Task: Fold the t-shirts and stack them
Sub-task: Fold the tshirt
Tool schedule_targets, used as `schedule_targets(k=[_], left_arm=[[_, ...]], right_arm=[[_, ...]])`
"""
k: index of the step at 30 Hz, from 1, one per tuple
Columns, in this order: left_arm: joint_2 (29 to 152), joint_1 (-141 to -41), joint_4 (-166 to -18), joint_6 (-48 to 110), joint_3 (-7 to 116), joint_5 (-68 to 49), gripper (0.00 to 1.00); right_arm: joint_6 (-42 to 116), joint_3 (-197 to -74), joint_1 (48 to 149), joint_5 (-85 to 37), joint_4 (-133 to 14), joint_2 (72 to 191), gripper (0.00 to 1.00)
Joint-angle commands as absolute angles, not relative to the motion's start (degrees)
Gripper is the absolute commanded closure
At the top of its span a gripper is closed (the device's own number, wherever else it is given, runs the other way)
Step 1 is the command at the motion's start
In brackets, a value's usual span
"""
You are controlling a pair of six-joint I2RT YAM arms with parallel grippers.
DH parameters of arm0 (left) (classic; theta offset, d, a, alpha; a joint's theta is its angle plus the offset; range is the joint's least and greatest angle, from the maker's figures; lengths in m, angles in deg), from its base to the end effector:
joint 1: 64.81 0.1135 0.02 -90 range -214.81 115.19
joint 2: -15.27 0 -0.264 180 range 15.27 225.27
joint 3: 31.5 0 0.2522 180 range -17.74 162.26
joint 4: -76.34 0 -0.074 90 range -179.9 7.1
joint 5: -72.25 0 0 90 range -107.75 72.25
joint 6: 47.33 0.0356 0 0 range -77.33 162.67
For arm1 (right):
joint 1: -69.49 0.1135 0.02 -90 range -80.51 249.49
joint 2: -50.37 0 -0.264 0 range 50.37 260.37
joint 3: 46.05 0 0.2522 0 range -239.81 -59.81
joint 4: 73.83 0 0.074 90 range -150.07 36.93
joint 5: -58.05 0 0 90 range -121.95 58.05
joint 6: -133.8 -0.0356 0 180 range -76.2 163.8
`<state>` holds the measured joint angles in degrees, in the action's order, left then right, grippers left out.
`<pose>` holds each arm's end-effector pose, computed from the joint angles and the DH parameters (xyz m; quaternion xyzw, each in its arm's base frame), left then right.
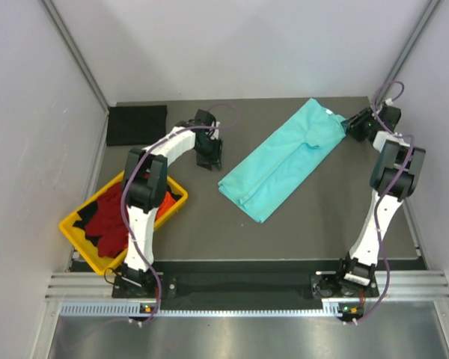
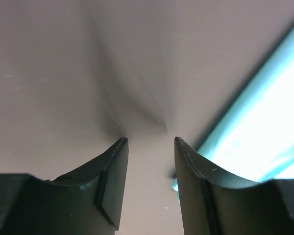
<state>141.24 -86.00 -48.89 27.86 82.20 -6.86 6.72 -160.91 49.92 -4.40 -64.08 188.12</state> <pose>0.4302 -0.1740 0.1732 0.0731 0.9730 -0.1497 0.1597 0.5112 -0.1642 0.1360 0.3037 0.8043 0.2774 0.4289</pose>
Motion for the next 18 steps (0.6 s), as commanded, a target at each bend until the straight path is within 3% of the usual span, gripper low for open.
schedule_targets(k=[1, 14, 18], left_arm=[[139.38, -86.61, -49.29, 29.04, 81.05, -2.2, 0.52], [135.24, -88.02, -51.76, 28.69, 69.72, 3.25, 0.5], [134.19, -88.98, -52.02, 27.82, 67.51, 1.5, 0.58]], right_arm=[[7.77, -155.72, 49.1, -6.81, -60.25, 179.33, 0.51], [7.86, -137.51, 48.83, -9.36, -55.32, 161.12, 0.35], [8.03, -133.48, 49.01, -9.1, -53.66, 157.08, 0.33]])
